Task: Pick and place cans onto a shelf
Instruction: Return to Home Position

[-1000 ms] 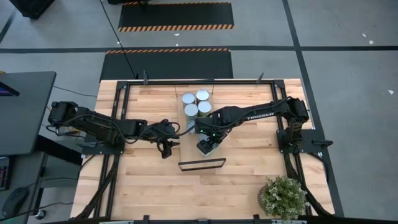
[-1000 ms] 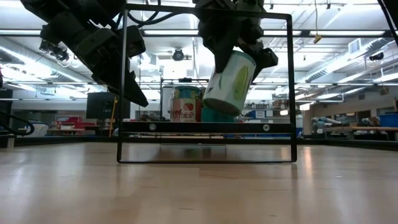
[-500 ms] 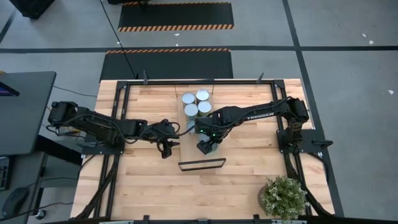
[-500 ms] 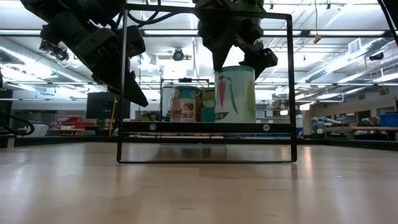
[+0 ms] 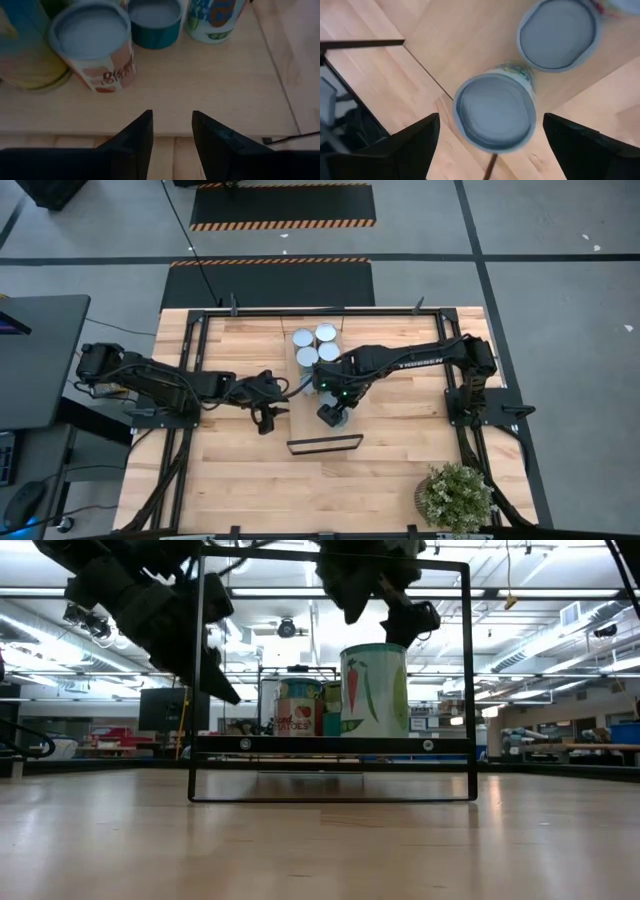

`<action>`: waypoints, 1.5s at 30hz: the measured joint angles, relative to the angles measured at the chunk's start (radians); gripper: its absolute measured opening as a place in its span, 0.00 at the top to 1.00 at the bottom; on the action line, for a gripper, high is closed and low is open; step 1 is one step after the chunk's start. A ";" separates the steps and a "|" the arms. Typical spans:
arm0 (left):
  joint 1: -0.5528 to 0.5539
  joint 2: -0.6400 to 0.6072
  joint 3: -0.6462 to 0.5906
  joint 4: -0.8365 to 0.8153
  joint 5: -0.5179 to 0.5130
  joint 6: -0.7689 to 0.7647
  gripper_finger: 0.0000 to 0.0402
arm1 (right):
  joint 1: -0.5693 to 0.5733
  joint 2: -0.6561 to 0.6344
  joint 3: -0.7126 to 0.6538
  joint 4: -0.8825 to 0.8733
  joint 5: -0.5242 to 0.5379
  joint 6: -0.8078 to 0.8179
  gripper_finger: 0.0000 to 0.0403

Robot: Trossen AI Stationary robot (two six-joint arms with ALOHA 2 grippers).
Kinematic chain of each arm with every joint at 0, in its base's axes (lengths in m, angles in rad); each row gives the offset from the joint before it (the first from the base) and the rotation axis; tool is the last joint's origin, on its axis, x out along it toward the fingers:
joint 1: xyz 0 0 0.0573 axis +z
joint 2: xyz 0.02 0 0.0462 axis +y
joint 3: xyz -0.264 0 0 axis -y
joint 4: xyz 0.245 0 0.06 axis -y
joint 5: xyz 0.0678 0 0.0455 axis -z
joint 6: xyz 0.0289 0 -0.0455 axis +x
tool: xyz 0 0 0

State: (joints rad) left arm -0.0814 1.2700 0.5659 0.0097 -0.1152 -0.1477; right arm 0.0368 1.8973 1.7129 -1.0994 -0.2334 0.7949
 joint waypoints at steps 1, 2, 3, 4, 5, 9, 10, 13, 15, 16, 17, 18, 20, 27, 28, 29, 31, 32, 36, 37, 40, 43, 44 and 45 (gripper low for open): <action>-0.002 -0.012 0.000 -0.004 0.000 0.007 0.65 | 0.000 0.000 0.013 -0.017 0.006 -0.020 0.10; -0.003 -0.025 0.000 -0.003 0.000 0.012 0.65 | 0.000 -0.001 0.026 -0.031 0.012 -0.042 0.10; -0.003 -0.040 0.001 -0.011 0.000 0.023 0.65 | 0.000 -0.004 0.037 -0.045 0.028 -0.069 0.10; -0.003 -0.059 0.001 -0.026 0.000 0.030 0.65 | 0.000 -0.008 0.044 -0.056 0.048 -0.094 0.10; -0.003 -0.078 0.001 -0.041 0.001 0.035 0.65 | 0.000 -0.015 0.049 -0.064 0.072 -0.117 0.10; 0.000 -0.156 0.001 -0.070 0.000 0.058 0.65 | 0.000 -0.044 0.050 -0.089 0.154 -0.170 0.10; 0.000 -0.170 0.001 -0.066 0.000 0.063 0.65 | 0.000 -0.051 0.050 -0.088 0.158 -0.181 0.10; 0.000 -0.205 0.000 -0.072 0.000 0.078 0.65 | 0.003 -0.083 0.050 -0.079 0.216 -0.224 0.10; 0.000 -0.230 0.000 -0.079 0.001 0.082 0.65 | 0.009 -0.105 0.050 -0.079 0.268 -0.251 0.10; 0.000 -0.244 0.000 -0.084 0.000 0.083 0.65 | 0.011 -0.116 0.050 -0.078 0.290 -0.263 0.10; 0.000 -0.258 0.000 -0.087 0.000 0.086 0.65 | 0.014 -0.126 0.050 -0.078 0.307 -0.273 0.10; 0.000 -0.271 0.000 -0.083 0.000 0.093 0.65 | 0.016 -0.136 0.050 -0.075 0.320 -0.284 0.10; 0.000 -0.303 0.000 -0.075 0.000 0.113 0.65 | 0.020 -0.156 0.050 -0.059 0.344 -0.312 0.10; 0.000 -0.349 0.000 -0.018 -0.002 0.105 0.65 | 0.020 -0.233 0.050 -0.034 0.369 -0.334 0.10; 0.000 -0.349 0.000 -0.010 -0.002 0.084 0.65 | 0.020 -0.247 0.050 -0.034 0.378 -0.335 0.10; 0.000 -0.349 0.000 -0.008 -0.002 0.068 0.65 | 0.021 -0.260 0.050 -0.035 0.387 -0.335 0.10; 0.000 -0.349 0.000 -0.006 -0.001 0.053 0.65 | 0.021 -0.287 0.050 -0.042 0.406 -0.335 0.10; 0.000 -0.349 0.000 -0.007 -0.001 0.053 0.65 | 0.021 -0.299 0.050 -0.050 0.423 -0.335 0.10; -0.004 -0.358 -0.001 -0.005 0.003 0.093 0.65 | 0.021 -0.345 0.050 -0.068 0.472 -0.354 0.10; -0.009 -0.358 -0.001 0.004 0.005 0.108 0.65 | 0.021 -0.355 0.048 -0.069 0.478 -0.359 0.10; -0.022 -0.364 -0.001 0.030 0.008 0.131 0.65 | 0.022 -0.393 0.006 -0.037 0.480 -0.372 0.10; -0.039 -0.364 -0.001 0.056 0.008 0.134 0.65 | 0.022 -0.438 -0.075 0.014 0.500 -0.373 0.10; -0.047 -0.363 -0.001 0.061 0.008 0.133 0.65 | 0.022 -0.453 -0.105 0.033 0.501 -0.372 0.10; -0.054 -0.362 -0.001 0.065 0.008 0.131 0.65 | 0.022 -0.469 -0.137 0.055 0.501 -0.372 0.10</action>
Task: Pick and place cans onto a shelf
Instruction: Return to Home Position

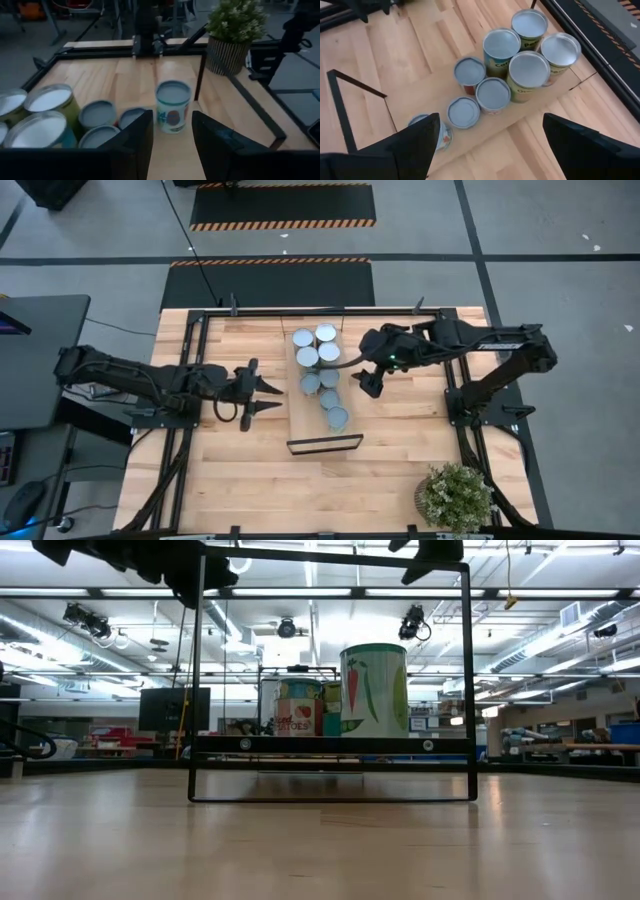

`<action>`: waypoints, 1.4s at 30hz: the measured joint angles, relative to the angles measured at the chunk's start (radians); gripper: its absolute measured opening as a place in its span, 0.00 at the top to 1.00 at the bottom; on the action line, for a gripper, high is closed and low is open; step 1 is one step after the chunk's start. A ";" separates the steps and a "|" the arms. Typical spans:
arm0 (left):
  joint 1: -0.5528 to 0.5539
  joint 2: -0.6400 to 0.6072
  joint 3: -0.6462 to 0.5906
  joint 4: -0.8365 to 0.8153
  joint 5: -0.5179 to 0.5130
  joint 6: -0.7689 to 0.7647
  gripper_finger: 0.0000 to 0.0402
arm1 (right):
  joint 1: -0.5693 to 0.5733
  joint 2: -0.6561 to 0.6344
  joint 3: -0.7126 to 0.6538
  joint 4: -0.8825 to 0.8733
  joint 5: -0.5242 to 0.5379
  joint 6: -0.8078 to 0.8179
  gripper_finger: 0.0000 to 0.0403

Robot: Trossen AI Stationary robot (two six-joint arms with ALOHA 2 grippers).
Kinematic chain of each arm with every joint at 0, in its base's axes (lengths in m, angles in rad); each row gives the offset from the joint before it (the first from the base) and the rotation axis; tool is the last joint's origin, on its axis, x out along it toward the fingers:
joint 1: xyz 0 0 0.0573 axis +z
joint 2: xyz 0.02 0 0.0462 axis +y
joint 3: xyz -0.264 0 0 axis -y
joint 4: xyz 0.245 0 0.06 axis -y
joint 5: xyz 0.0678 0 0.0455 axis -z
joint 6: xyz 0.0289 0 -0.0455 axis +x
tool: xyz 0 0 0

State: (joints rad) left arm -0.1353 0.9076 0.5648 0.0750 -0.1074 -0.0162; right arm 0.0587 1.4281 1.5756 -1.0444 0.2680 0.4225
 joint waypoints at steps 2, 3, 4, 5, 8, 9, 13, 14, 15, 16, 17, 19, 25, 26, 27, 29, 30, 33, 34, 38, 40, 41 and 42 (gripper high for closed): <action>-0.017 0.001 0.000 -0.004 -0.002 -0.015 0.65 | 0.006 -0.035 -0.066 0.062 0.002 -0.005 0.10; -0.028 0.001 -0.003 0.002 -0.004 -0.023 0.65 | 0.010 -0.052 -0.102 0.107 0.004 -0.012 0.10; -0.041 0.001 -0.017 0.036 -0.008 -0.025 0.65 | 0.015 -0.071 -0.142 0.157 0.004 -0.022 0.10; -0.052 0.001 -0.042 0.078 -0.014 -0.029 0.65 | 0.020 -0.090 -0.184 0.213 0.005 -0.032 0.10; -0.079 0.000 -0.135 0.207 -0.032 -0.055 0.65 | 0.036 -0.142 -0.317 0.385 0.008 -0.068 0.10; -0.083 -0.003 -0.160 0.243 -0.038 -0.064 0.65 | 0.039 -0.158 -0.359 0.432 0.007 -0.082 0.10; -0.083 -0.047 -0.219 0.266 -0.097 -0.071 0.65 | 0.040 -0.226 -0.484 0.520 -0.004 -0.112 0.10; -0.080 -0.069 -0.224 0.263 -0.114 -0.066 0.65 | 0.038 -0.247 -0.509 0.538 -0.004 -0.112 0.10; -0.076 -0.098 -0.232 0.266 -0.126 -0.054 0.65 | 0.033 -0.270 -0.535 0.565 -0.005 -0.113 0.10; -0.070 -0.129 -0.242 0.270 -0.128 -0.047 0.65 | 0.027 -0.294 -0.562 0.596 -0.005 -0.117 0.10; -0.064 -0.159 -0.253 0.271 -0.128 -0.039 0.65 | 0.021 -0.318 -0.589 0.629 -0.017 -0.119 0.10; -0.055 -0.221 -0.284 0.280 -0.139 -0.020 0.65 | 0.006 -0.367 -0.647 0.685 -0.051 -0.130 0.10; -0.051 -0.427 -0.439 0.404 -0.187 0.007 0.68 | -0.029 -0.516 -0.856 0.943 -0.087 -0.181 0.10; -0.051 -0.461 -0.458 0.396 -0.198 0.006 0.69 | -0.042 -0.537 -0.883 0.970 -0.105 -0.187 0.10; -0.051 -0.492 -0.472 0.386 -0.210 0.005 0.69 | -0.058 -0.556 -0.903 0.992 -0.120 -0.190 0.10; -0.051 -0.554 -0.489 0.356 -0.231 0.005 0.71 | -0.098 -0.594 -0.926 0.996 -0.152 -0.191 0.10; -0.051 -0.583 -0.492 0.331 -0.239 0.008 0.72 | -0.117 -0.613 -0.934 0.993 -0.165 -0.196 0.10; -0.051 -0.659 -0.492 0.273 -0.257 0.029 0.75 | -0.172 -0.673 -0.972 1.017 -0.200 -0.215 0.10; -0.051 -0.681 -0.492 0.259 -0.259 0.037 0.76 | -0.189 -0.691 -0.989 1.043 -0.214 -0.218 0.10; -0.052 -0.749 -0.492 0.229 -0.263 0.078 0.81 | -0.252 -0.740 -1.077 1.169 -0.245 -0.218 0.11; -0.052 -0.771 -0.492 0.209 -0.263 0.088 0.83 | -0.277 -0.749 -1.120 1.219 -0.266 -0.211 0.12; -0.052 -0.777 -0.492 0.201 -0.263 0.089 0.85 | -0.288 -0.754 -1.141 1.242 -0.280 -0.207 0.13; -0.052 -0.784 -0.492 0.191 -0.263 0.089 0.87 | -0.298 -0.760 -1.159 1.253 -0.295 -0.206 0.14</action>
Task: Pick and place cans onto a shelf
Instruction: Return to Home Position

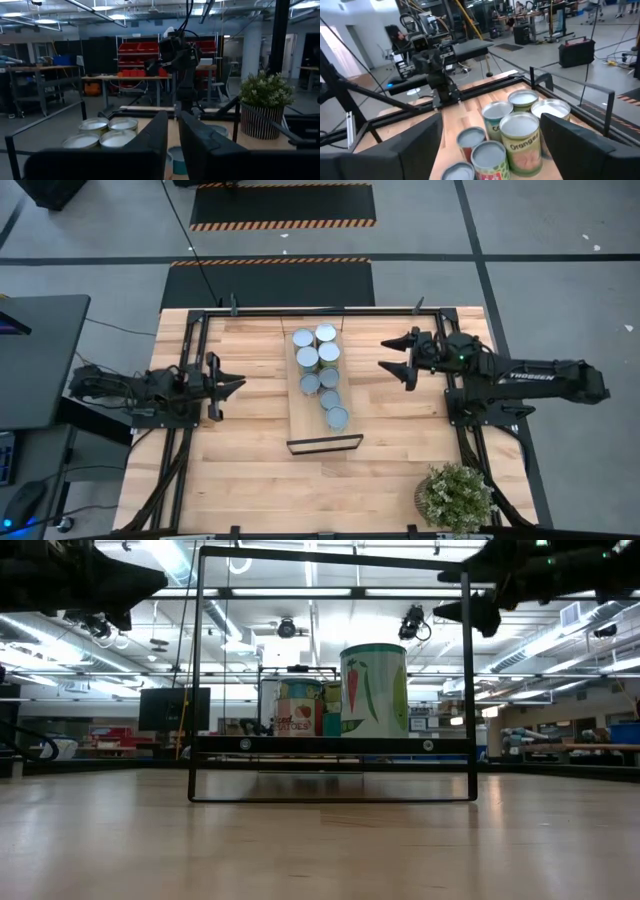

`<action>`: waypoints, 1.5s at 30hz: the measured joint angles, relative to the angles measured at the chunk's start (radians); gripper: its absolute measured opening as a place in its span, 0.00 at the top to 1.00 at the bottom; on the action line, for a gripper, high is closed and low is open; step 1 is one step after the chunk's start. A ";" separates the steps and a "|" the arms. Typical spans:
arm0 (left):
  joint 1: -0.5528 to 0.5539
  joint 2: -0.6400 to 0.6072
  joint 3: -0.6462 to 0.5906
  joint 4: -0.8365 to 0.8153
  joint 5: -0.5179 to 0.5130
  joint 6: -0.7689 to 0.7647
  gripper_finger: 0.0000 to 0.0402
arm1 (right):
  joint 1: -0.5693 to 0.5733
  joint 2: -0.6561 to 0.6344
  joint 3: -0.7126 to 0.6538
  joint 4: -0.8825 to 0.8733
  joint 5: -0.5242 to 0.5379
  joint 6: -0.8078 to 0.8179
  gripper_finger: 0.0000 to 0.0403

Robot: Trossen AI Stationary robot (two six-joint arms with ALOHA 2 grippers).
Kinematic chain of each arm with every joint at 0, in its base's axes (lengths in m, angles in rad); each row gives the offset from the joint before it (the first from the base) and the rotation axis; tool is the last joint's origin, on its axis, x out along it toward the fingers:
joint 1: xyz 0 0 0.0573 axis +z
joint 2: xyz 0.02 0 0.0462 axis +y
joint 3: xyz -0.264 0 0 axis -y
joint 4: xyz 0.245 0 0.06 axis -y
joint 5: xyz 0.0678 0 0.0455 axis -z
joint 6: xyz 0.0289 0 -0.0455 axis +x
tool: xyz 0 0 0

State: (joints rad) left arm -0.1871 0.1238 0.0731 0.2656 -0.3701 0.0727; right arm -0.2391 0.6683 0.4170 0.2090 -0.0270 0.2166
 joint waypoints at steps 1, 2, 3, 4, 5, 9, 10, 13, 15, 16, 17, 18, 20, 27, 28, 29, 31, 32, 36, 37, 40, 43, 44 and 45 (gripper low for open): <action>0.000 -0.004 0.000 -0.011 0.000 0.001 0.88 | -0.007 -0.005 -0.017 0.012 -0.009 0.001 0.16; 0.000 -0.007 0.000 -0.019 0.000 0.001 0.90 | -0.013 -0.012 -0.038 0.033 -0.012 0.004 0.18; 0.000 -0.010 0.000 -0.030 0.000 0.003 0.91 | -0.018 -0.020 -0.061 0.060 -0.014 0.012 0.21; 0.000 -0.010 0.000 -0.034 0.000 0.003 0.93 | -0.021 -0.028 -0.083 0.090 -0.020 0.015 0.24; 0.000 -0.010 0.000 -0.037 0.000 0.006 0.95 | -0.024 -0.038 -0.105 0.125 -0.024 0.015 0.26; 0.000 -0.019 0.000 -0.042 0.000 0.011 0.99 | -0.035 -0.098 -0.195 0.239 -0.027 0.011 0.36; 0.000 -0.029 0.000 -0.043 0.000 0.009 0.99 | -0.041 -0.116 -0.219 0.251 -0.027 0.010 0.38; 0.000 -0.075 0.000 -0.067 -0.006 -0.006 0.99 | -0.060 -0.171 -0.275 0.277 -0.023 0.017 0.42; 0.000 -0.120 0.000 -0.098 -0.023 -0.011 0.99 | -0.076 -0.204 -0.300 0.276 -0.022 0.035 0.43; -0.001 -0.124 0.001 -0.101 -0.037 -0.016 0.99 | -0.083 -0.221 -0.310 0.273 -0.023 0.047 0.44; -0.002 -0.122 0.002 -0.103 -0.049 -0.017 0.99 | -0.089 -0.237 -0.320 0.277 -0.032 0.057 0.44; -0.004 -0.123 0.000 -0.112 -0.058 -0.022 0.99 | -0.095 -0.252 -0.330 0.278 -0.050 0.068 0.45; -0.008 -0.119 0.000 -0.111 -0.077 -0.027 0.99 | -0.099 -0.278 -0.352 0.282 -0.086 0.092 0.47; -0.008 -0.123 0.000 -0.055 -0.147 -0.029 1.00 | -0.098 -0.325 -0.410 0.253 -0.101 0.128 0.74; -0.008 -0.123 0.000 -0.038 -0.143 -0.030 1.00 | -0.098 -0.325 -0.410 0.253 -0.101 0.119 0.79; -0.008 -0.122 0.000 -0.019 -0.134 -0.030 1.00 | -0.098 -0.325 -0.410 0.255 -0.100 0.105 0.83; -0.008 -0.120 0.000 0.011 -0.115 -0.045 0.99 | -0.098 -0.325 -0.410 0.265 -0.072 0.093 0.92; -0.008 -0.119 0.000 0.015 -0.107 -0.060 0.98 | -0.097 -0.325 -0.410 0.271 -0.047 0.095 0.96; -0.008 -0.117 0.000 -0.021 -0.105 -0.118 0.94 | -0.098 -0.323 -0.410 0.269 0.006 0.097 0.96; -0.008 -0.117 0.000 -0.031 -0.104 -0.129 0.93 | -0.098 -0.323 -0.410 0.269 0.007 0.097 0.94; -0.008 -0.118 0.000 -0.029 -0.105 -0.139 0.91 | -0.097 -0.322 -0.410 0.269 0.007 0.096 0.89; -0.008 -0.118 0.000 -0.030 -0.104 -0.139 0.91 | -0.097 -0.322 -0.410 0.269 0.007 0.098 0.86; -0.008 -0.118 0.000 -0.030 -0.104 -0.139 0.91 | -0.097 -0.322 -0.410 0.269 0.007 0.097 0.85; -0.008 -0.118 0.000 -0.031 -0.104 -0.139 0.91 | -0.097 -0.322 -0.410 0.269 0.007 0.096 0.85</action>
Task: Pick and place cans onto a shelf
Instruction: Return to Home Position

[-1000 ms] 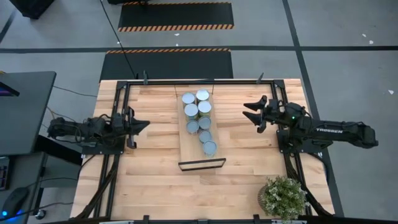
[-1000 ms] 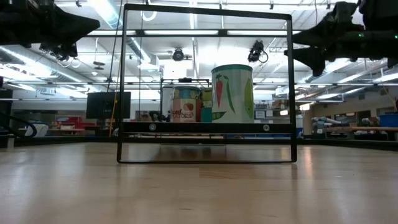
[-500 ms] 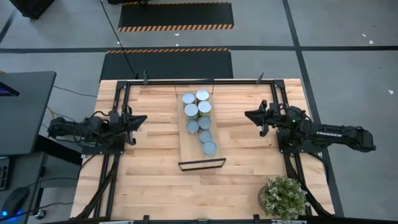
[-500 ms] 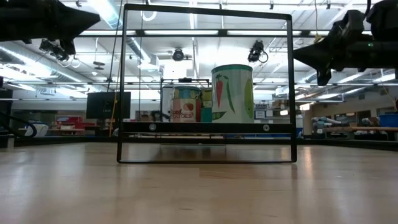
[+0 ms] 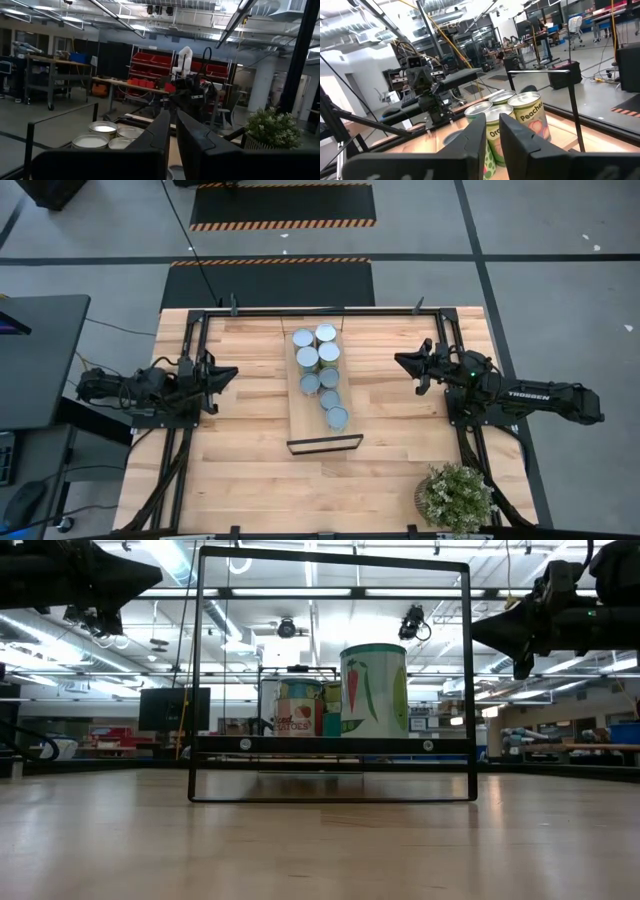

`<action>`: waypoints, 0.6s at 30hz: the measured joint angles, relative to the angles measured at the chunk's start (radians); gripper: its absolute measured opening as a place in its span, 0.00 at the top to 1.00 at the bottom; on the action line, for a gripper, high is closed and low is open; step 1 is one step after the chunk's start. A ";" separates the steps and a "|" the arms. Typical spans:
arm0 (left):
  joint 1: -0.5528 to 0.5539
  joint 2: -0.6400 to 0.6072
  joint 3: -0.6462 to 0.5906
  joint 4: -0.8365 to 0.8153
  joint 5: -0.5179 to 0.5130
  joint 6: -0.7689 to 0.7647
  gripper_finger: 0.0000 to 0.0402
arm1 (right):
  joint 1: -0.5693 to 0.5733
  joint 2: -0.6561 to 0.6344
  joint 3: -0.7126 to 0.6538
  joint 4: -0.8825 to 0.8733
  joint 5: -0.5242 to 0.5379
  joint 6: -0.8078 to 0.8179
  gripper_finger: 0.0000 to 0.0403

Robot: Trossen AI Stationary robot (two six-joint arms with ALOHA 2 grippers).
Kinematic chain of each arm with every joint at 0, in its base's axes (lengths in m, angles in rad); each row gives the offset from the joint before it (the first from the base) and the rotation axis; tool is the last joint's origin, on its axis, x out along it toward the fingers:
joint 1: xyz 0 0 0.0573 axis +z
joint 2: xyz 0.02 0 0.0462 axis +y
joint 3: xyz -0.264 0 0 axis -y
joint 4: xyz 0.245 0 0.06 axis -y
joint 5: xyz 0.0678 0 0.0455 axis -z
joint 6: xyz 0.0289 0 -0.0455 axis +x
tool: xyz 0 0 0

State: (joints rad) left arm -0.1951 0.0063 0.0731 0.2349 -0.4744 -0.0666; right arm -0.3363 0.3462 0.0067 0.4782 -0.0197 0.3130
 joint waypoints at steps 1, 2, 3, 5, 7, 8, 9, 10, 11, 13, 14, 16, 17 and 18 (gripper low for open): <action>0.000 0.000 0.000 0.000 0.000 0.000 0.91 | 0.000 0.000 0.000 0.000 0.000 0.000 0.85; 0.000 0.000 0.000 0.001 0.000 0.000 0.91 | 0.000 0.000 0.000 0.000 0.000 0.000 0.85; 0.000 0.000 0.000 0.001 0.000 0.000 0.91 | 0.000 0.000 0.000 0.000 0.000 0.000 0.85; 0.000 0.000 0.000 0.000 0.000 0.000 0.90 | 0.000 0.000 0.000 0.000 0.000 0.000 0.85; 0.000 0.000 0.000 0.001 0.000 0.000 0.90 | 0.000 0.000 0.000 0.000 0.000 0.000 0.85; 0.000 0.000 0.000 0.000 0.000 0.000 0.90 | 0.000 0.000 0.000 0.000 0.000 0.000 0.85; 0.000 0.000 0.000 0.000 0.000 0.000 0.90 | 0.000 0.000 0.000 0.000 0.000 -0.001 0.85; 0.000 0.000 0.000 0.000 0.000 0.000 0.90 | 0.000 0.000 0.000 0.000 0.000 -0.001 0.85; 0.000 0.000 0.000 0.000 0.000 0.000 0.90 | 0.000 0.000 0.000 0.000 0.000 -0.001 0.85; 0.000 0.000 0.000 0.000 0.000 0.000 0.90 | 0.000 0.000 0.000 0.000 0.000 -0.001 0.85; 0.000 0.000 0.000 0.000 0.000 0.000 0.90 | 0.000 0.000 0.000 0.000 0.000 -0.001 0.85; -0.001 0.005 0.000 0.003 0.000 0.000 0.90 | 0.000 0.000 0.000 0.000 0.000 -0.001 0.85; -0.007 0.022 0.000 0.014 -0.003 0.000 0.90 | 0.000 0.000 0.000 -0.001 0.000 -0.001 0.85; -0.014 0.040 0.001 0.017 -0.003 0.001 0.90 | 0.000 0.000 0.000 -0.001 0.000 -0.001 0.85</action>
State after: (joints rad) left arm -0.2091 0.0463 0.0742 0.2514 -0.4770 -0.0660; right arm -0.3366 0.3466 0.0067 0.4774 -0.0200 0.3119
